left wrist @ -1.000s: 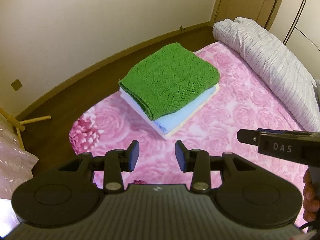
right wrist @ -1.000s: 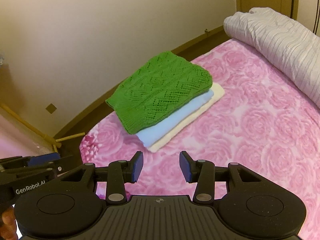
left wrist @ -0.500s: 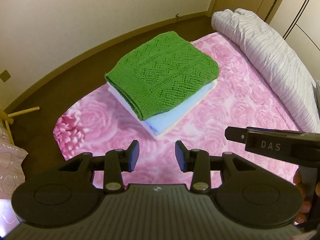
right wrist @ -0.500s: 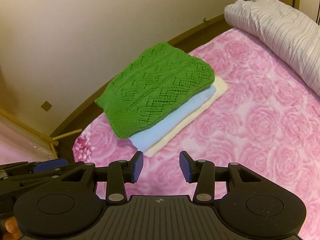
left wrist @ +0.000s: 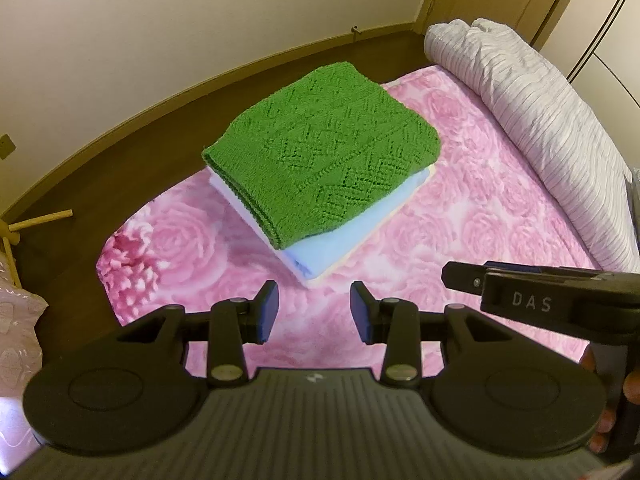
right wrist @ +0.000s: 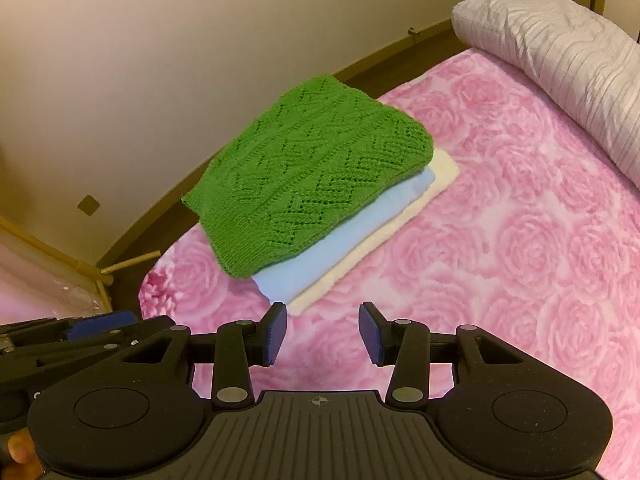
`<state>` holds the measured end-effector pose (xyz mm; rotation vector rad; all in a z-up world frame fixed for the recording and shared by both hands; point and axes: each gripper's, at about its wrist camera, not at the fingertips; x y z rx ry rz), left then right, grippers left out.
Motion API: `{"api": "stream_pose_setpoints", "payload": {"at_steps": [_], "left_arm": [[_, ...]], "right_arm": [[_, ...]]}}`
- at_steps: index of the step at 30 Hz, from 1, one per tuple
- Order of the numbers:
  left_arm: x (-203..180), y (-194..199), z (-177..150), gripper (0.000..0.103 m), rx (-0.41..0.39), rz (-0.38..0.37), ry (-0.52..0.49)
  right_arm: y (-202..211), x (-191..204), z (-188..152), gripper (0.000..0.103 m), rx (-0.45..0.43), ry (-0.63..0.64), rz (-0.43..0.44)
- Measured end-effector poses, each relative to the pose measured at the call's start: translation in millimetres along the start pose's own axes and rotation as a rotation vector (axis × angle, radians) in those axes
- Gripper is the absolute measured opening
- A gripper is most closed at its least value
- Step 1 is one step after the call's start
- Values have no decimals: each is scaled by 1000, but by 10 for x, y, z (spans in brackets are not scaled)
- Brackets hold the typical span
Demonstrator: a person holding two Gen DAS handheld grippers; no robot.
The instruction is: Fold clothes
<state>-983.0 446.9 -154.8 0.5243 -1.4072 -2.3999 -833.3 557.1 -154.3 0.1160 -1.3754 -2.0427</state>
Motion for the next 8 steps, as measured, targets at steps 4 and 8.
{"api": "stream_pose_setpoints", "payload": {"at_steps": [4,8], "left_arm": [[8,66,-17,35,-24,3,3],[17,156,-22,35,-34,7,10]], "right_arm": [[50,33,-21,44,-7,5,0],[136,74,-48,44,-23,11,-2]]}}
Point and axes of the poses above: each gripper's, at about its wrist camera, not at the fingertips, and y roughly against the way its jaws point, x to its left, z to its top, and after that the axes turned 1 degree about y, right-handed
